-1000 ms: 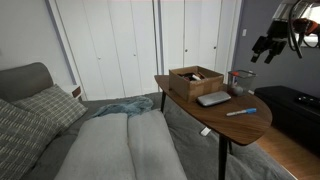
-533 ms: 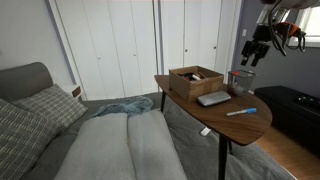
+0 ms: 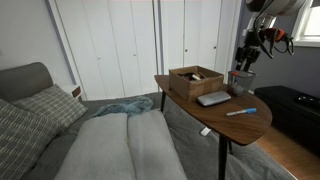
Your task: Remove the orange bottle from the office pen holder
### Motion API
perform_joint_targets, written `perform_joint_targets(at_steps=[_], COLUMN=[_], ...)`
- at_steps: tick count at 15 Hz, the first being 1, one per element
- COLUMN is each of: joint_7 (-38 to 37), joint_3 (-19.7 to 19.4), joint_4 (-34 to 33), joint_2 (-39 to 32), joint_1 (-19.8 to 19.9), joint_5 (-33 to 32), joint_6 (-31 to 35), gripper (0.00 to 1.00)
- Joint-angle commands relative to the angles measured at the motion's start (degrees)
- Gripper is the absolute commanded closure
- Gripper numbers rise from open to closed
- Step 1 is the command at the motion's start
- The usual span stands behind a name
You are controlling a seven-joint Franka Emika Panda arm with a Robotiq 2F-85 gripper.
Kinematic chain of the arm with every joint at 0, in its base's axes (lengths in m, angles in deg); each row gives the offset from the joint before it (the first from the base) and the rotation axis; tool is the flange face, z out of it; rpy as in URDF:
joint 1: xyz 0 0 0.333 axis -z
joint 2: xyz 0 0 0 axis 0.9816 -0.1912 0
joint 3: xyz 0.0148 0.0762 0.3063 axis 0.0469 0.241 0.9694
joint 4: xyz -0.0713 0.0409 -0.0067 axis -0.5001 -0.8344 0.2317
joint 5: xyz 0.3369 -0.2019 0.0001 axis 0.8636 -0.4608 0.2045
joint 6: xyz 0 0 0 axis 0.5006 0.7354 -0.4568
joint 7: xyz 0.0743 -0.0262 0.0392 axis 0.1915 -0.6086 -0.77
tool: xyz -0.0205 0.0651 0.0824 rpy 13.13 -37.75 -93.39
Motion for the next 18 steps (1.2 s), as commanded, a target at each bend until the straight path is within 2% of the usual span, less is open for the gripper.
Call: perform_joint_targets(at_steps=[1,3,7,12,13,14,16,18], joint_7=[0.46,0.33,-0.14,-0.90,-1.02,-1.07,-1.01,-0.39], joint_3=[2.17,2.82,3.98,5.52,5.74,5.92,6.05,5.95], joint_4=[-3.21,-4.02,-5.23,-5.82,-5.92,-5.74,-5.37,-5.18], joint_2=[-3.19,-4.21,-6.04,-7.40,-7.23,-6.46,-4.02,-1.29], joint_1=[1.51,1.76,2.23,2.48,2.50,2.54,2.69,2.86], joint_5=[1.73,1.78,1.20,0.04,-0.32,-0.65,-1.17,-1.10], joint_6=[-1.73,-1.73,-1.92,-1.87,-2.30,-2.70,-3.74,-4.76], gripper=[0.35,0.38,0.55,0.53,0.78,0.81,0.92,0.93])
